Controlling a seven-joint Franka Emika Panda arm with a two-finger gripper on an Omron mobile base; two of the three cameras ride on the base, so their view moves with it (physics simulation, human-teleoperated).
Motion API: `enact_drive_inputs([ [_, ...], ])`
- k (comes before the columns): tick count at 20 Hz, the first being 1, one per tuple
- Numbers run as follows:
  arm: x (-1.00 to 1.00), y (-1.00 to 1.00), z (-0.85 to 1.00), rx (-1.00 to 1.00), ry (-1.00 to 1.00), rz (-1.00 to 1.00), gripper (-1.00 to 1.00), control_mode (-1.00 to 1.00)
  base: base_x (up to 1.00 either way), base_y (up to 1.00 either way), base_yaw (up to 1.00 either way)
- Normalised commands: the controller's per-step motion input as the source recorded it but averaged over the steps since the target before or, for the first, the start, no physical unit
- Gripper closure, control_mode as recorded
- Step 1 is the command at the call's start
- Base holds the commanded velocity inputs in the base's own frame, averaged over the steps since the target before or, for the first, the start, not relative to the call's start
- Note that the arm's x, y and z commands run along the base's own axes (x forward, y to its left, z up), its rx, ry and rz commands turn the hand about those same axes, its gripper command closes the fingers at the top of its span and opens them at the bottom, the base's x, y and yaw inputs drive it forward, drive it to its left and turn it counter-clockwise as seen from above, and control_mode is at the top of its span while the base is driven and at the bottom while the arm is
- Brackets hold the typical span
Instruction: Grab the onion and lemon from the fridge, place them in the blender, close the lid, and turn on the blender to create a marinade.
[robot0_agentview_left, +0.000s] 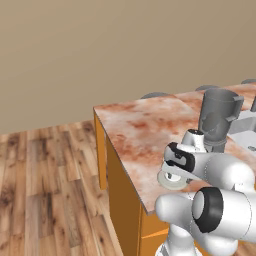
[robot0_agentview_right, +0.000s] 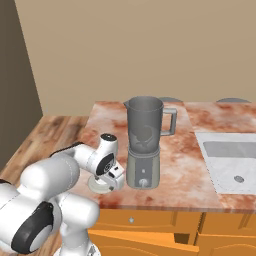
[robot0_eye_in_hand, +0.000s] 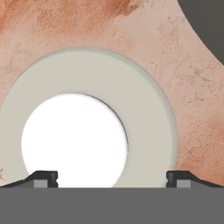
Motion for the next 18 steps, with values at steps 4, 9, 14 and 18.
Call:
enact_drive_inputs([
  [4, 0.00, 0.04, -0.04, 0.00, -0.07, 0.00, -1.00, -1.00, 0.00, 0.00, 0.00],
  [9, 0.00, 0.31, -0.19, -0.01, -0.08, 0.00, -1.00, -1.00, 0.00, 0.00, 0.00],
  [14, 0.00, 0.37, -0.22, -0.02, -0.07, 0.00, -1.00, -1.00, 0.00, 0.00, 0.00],
  [18, -0.03, 0.11, -0.59, -0.02, -0.04, 0.00, -1.00, -1.00, 0.00, 0.00, 0.00],
])
